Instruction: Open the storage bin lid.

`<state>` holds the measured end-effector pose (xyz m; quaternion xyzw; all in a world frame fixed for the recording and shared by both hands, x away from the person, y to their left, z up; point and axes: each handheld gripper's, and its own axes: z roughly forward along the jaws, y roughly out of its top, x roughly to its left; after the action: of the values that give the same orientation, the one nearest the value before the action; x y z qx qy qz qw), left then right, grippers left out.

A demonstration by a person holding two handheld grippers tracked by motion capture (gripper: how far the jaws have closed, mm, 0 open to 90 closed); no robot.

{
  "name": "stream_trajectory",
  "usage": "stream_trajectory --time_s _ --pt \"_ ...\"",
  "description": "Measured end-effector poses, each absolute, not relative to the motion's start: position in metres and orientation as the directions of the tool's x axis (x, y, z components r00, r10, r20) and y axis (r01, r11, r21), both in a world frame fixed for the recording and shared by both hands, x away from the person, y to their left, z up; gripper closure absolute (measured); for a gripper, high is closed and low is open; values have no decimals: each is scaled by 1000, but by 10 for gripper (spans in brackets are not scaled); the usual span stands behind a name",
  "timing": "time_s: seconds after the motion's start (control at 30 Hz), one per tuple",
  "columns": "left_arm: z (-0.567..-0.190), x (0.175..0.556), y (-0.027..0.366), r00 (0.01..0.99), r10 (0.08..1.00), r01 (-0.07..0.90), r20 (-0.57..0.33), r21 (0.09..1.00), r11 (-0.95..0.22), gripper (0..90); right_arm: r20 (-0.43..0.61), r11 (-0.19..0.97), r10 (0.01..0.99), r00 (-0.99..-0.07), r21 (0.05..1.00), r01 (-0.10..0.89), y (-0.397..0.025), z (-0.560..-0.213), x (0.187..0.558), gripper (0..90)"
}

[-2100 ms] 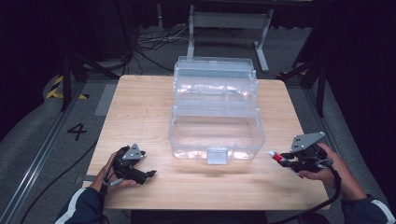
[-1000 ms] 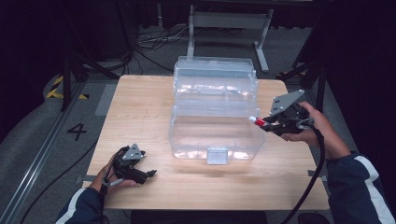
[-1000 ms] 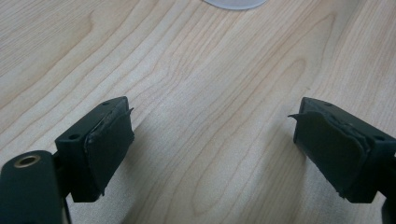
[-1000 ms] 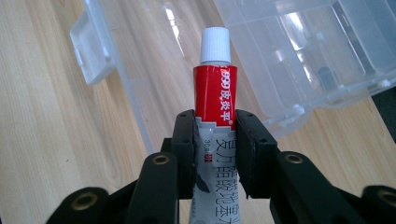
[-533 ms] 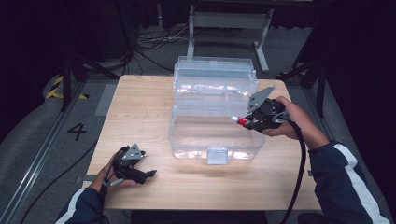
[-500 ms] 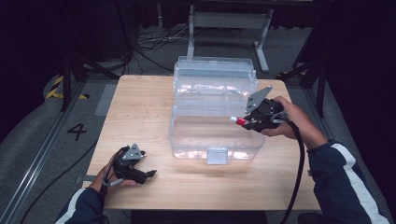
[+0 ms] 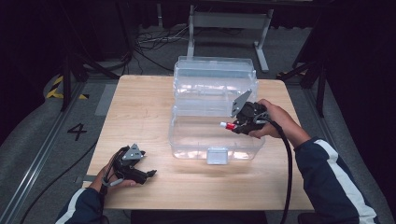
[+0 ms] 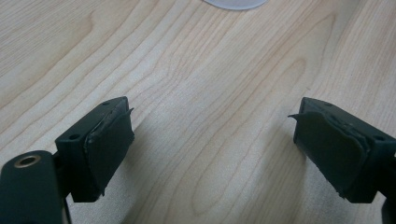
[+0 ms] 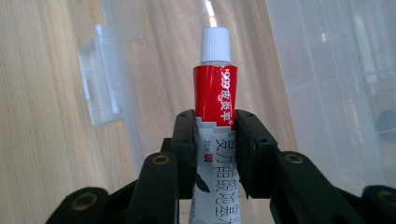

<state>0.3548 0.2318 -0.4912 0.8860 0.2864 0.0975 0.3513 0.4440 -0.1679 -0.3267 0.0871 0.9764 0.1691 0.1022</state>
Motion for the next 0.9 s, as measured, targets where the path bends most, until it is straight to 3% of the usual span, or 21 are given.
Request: stream_trajectory --time_s 0.9 --pt "-491 355 232 817 577 439 -28 678 -589 121 -82 969 164 -983 201 144 -155 -388 465 707"
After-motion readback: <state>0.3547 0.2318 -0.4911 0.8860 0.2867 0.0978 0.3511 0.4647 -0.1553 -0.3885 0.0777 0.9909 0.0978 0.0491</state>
